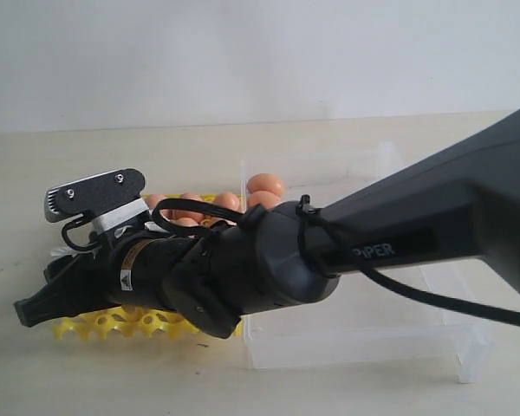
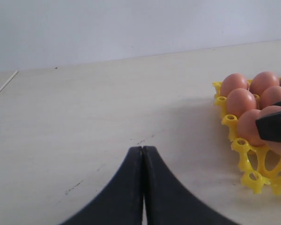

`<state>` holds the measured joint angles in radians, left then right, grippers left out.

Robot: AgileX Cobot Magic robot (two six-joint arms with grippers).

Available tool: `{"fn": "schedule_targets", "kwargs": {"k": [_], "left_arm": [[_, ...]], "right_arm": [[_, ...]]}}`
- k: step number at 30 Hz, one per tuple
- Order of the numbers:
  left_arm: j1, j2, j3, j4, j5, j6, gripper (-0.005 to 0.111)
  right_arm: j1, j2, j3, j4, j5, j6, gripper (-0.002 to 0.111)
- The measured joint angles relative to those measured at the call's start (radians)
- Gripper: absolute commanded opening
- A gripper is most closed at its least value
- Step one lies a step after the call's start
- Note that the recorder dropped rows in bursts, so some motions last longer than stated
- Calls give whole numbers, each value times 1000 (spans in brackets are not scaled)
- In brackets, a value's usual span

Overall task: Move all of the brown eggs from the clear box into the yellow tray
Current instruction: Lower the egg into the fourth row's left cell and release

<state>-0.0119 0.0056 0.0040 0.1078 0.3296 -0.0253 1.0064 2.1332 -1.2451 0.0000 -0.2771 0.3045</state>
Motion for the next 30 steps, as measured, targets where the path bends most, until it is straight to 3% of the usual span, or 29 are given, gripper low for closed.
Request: {"fn": "schedule_targets", "kwargs": {"k": [16,30], "left_arm": [[0,0,0,0,0,0,0],[0,0,0,0,0,0,0]], "right_arm": [[-4,15,-19,-26,-23,30,0],[-4,45,-81,-62,78,80,0]]}}
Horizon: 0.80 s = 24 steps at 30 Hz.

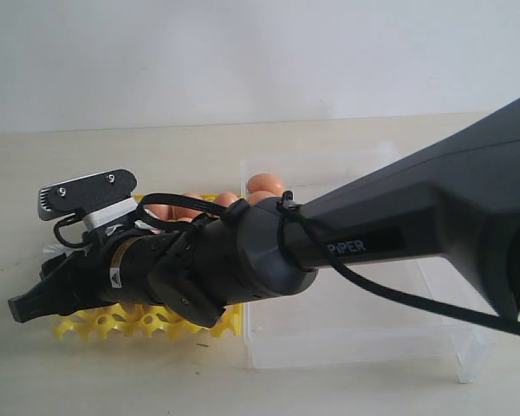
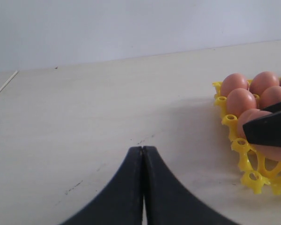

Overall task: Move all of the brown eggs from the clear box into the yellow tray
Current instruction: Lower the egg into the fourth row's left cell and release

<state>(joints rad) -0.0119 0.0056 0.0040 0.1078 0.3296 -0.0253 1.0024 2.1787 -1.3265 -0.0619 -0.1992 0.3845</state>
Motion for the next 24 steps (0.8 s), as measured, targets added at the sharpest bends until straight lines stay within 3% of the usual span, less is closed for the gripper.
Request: {"fn": "schedule_targets", "kwargs": {"k": [7,17,24], "left_arm": [[0,0,0,0,0,0,0],[0,0,0,0,0,0,0],[0,0,0,0,0,0,0]], "right_arm": [[0,0,0,0,0,0,1],[0,0,0,0,0,2,42],[0,0,0,0,0,4,55]]}}
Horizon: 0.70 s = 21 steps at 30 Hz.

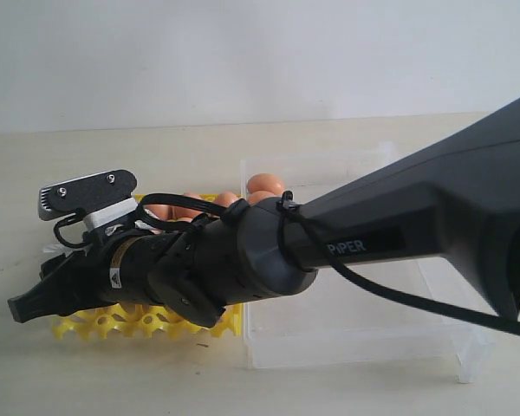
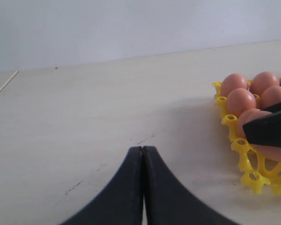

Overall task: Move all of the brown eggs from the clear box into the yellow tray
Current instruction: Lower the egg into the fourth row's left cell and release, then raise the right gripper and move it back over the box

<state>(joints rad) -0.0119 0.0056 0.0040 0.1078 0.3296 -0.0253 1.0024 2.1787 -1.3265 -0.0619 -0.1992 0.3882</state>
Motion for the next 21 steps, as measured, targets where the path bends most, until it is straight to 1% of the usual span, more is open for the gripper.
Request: {"fn": "schedule_targets", "kwargs": {"k": [7,17,19,21], "left_arm": [[0,0,0,0,0,0,0],[0,0,0,0,0,0,0],[0,0,0,0,0,0,0],[0,0,0,0,0,0,0]], "right_arm": [[0,0,0,0,0,0,61],[0,-29,0,0,5,0,61],[0,-66,0,0,29,0,58],[0,-112,0,0,75,-11,50]]}}
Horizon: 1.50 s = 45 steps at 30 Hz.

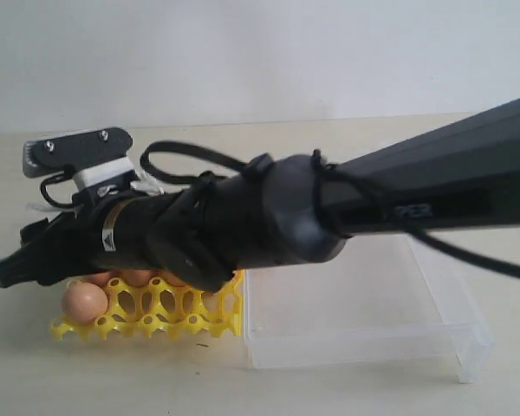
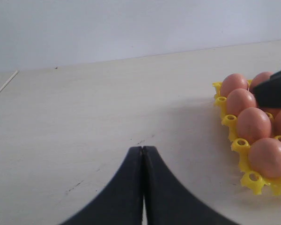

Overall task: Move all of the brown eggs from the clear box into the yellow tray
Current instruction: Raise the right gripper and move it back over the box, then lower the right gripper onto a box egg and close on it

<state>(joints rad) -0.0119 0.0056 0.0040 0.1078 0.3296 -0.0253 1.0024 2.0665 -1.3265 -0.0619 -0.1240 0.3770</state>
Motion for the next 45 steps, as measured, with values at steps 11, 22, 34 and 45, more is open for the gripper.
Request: {"fn": "schedule_targets", "kwargs": {"k": [11,22,34,45], "left_arm": [[0,0,0,0,0,0,0],[0,0,0,0,0,0,0],[0,0,0,0,0,0,0],[0,0,0,0,0,0,0]], "right_arm": [[-133,-289,95,-102,379,-79,3],[-457,-287,89,-83,617,-18,45],[-536,40,-251,307,889,-314,46],[-536,130,-292,436,940,-421,59]]}}
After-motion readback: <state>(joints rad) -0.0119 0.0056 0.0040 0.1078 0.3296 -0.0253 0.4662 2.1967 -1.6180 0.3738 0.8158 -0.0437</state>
